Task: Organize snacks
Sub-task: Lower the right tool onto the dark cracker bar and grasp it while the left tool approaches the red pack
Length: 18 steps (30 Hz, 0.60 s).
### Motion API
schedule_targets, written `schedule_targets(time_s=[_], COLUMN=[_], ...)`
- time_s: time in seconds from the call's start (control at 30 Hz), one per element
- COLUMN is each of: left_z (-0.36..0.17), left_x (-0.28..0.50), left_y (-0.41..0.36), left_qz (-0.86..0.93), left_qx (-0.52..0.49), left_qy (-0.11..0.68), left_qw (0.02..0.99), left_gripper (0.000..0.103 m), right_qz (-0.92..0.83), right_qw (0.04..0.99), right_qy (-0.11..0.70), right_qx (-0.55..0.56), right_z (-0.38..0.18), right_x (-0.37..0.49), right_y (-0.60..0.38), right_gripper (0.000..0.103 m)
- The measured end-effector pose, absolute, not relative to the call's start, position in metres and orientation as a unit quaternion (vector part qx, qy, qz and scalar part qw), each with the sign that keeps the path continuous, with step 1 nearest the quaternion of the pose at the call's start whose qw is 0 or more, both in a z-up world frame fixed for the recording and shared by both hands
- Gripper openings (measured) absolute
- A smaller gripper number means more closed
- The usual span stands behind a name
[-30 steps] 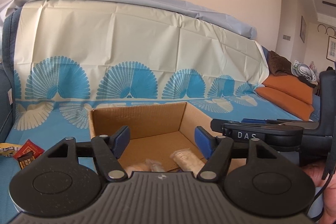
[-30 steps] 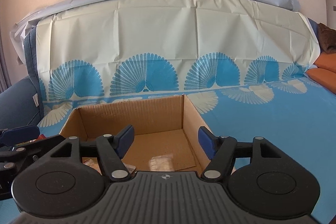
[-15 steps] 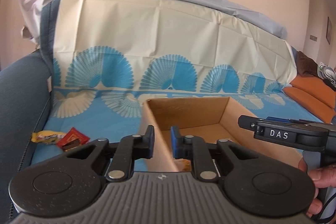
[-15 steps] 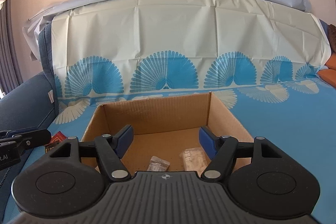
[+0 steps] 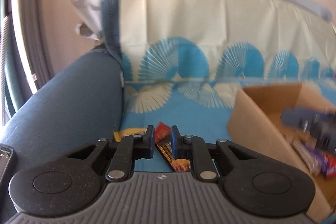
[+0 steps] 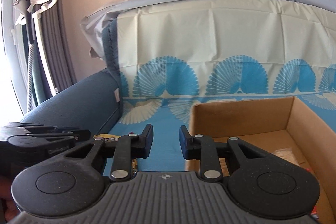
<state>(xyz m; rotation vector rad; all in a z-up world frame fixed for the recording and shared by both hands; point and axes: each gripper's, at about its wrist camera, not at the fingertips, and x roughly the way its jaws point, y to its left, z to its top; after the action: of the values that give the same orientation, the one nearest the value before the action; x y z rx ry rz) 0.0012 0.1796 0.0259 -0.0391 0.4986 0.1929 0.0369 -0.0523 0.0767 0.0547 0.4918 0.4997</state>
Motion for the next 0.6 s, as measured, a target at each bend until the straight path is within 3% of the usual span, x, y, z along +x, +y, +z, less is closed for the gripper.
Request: schedule_targets(time_s=[0.6], left_z=[0.023], left_x=[0.013], left_y=[0.237], left_qz=[0.189], left_qx=[-0.104], left_qy=[0.257], left_qw=[0.942], left_gripper=[0.017], right_qz=[0.243], right_qw=[0.918], right_qy=[0.313], right_qx=[0.028], right_z=[0.021], right_x=[0.081], right_y=[0.047], right_gripper=[0.029])
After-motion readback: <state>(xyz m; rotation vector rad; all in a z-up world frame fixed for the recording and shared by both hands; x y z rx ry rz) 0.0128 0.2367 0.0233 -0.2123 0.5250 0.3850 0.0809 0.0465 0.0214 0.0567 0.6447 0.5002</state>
